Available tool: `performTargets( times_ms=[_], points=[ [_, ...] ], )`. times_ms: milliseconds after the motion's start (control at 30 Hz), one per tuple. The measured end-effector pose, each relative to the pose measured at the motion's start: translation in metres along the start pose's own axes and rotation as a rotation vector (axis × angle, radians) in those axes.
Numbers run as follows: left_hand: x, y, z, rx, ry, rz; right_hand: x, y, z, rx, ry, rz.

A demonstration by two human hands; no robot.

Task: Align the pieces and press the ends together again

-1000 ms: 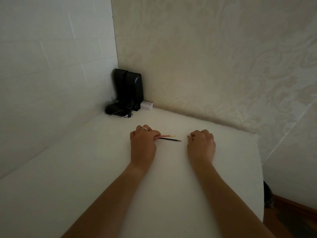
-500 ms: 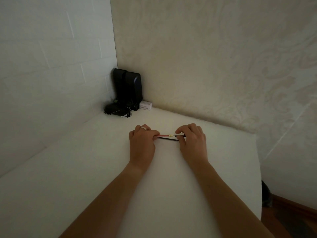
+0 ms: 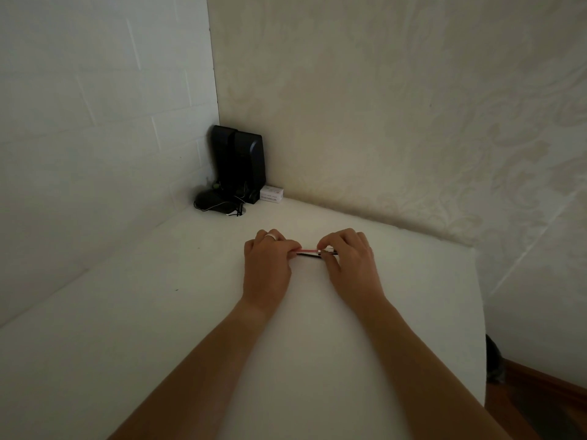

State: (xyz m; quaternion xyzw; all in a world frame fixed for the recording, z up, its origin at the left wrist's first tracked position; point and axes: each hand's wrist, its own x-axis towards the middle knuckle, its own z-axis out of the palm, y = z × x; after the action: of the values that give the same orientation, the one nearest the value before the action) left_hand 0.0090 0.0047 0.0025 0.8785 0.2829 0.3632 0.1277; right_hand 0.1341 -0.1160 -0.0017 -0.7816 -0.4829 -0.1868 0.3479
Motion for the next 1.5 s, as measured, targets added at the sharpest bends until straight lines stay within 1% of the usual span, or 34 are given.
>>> performTargets(
  times_ms=[67,200,300,433,733,1067,1367,1500],
  points=[
    [0.0,0.0,0.0,-0.003,-0.009,0.01,0.001,0.001,0.001,0.053,0.01,-0.019],
    [0.001,0.0,0.0,-0.018,-0.009,0.016,0.002,0.0,-0.002,0.123,-0.022,0.04],
    [0.0,0.002,-0.002,-0.05,-0.043,0.05,0.001,-0.001,-0.003,0.092,-0.061,-0.013],
    [0.001,0.001,-0.002,-0.106,-0.045,0.071,0.002,-0.002,-0.007,0.057,-0.054,-0.061],
    [0.002,-0.004,0.001,-0.216,-0.093,0.133,0.0,-0.002,-0.009,0.093,-0.093,-0.106],
    [0.004,-0.007,0.004,-0.252,-0.109,0.199,-0.001,-0.002,-0.01,0.106,-0.165,-0.118],
    [0.003,-0.004,0.004,-0.258,-0.14,0.207,-0.002,-0.003,-0.009,0.11,-0.172,-0.156],
    [0.002,-0.003,0.005,-0.277,-0.129,0.171,-0.002,-0.003,-0.008,0.115,-0.151,-0.135]
  ],
)
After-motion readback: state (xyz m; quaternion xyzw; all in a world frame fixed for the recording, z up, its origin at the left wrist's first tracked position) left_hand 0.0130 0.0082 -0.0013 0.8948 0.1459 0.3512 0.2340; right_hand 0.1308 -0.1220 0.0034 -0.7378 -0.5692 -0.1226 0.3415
